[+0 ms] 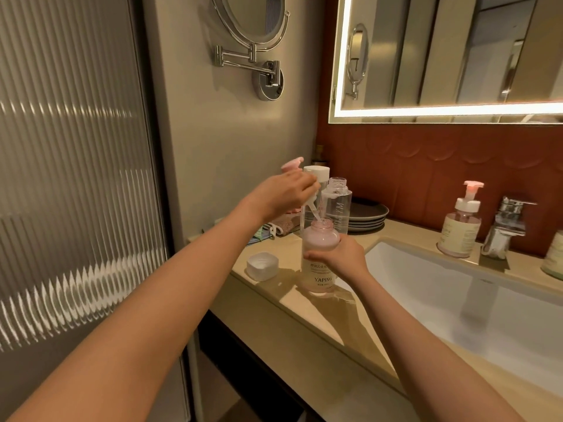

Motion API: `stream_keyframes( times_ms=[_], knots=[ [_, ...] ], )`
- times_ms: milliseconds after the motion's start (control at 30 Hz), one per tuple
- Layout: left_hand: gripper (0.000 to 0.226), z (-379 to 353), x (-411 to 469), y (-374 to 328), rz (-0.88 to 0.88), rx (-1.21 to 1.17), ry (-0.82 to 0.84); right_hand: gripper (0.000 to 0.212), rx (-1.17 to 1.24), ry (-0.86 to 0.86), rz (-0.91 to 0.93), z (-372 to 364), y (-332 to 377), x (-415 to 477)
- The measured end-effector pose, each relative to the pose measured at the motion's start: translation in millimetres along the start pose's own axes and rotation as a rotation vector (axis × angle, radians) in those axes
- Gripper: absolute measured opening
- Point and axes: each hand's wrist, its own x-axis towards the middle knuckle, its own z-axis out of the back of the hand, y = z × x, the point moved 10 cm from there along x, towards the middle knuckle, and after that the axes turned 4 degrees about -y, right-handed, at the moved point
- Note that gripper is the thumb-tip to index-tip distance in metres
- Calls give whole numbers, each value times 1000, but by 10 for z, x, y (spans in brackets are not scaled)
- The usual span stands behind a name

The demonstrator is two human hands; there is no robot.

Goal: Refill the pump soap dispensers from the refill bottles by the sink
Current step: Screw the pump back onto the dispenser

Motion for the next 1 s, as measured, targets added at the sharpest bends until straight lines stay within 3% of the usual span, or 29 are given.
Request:
stream_keyframes(
  times_ms=[133,267,467,567,700,867,1000],
  knots=[
    [65,-106,118,-209,-121,1,16,48,-12,10,22,1,24,0],
    [59,-377,165,-364,-184,83,143,46,-1,46,16,-25,4,-3],
    [52,-417,121,-530,-358,124,60,47,-16,53,18,-20,10,5],
    [60,-415,87,-623,-396,73,7,51,-36,55,13,-29,-7,15],
    [75,-254,8,-567,-281,-151,-132,53,-83,47,32,-36,3,33],
    [65,-225,-223,-460,-125,-333,-280,49,-73,33,54,-41,10,31],
    [39,-280,-347,-225,256,-518,-363,56,8,3,8,-36,-65,32]
  ],
)
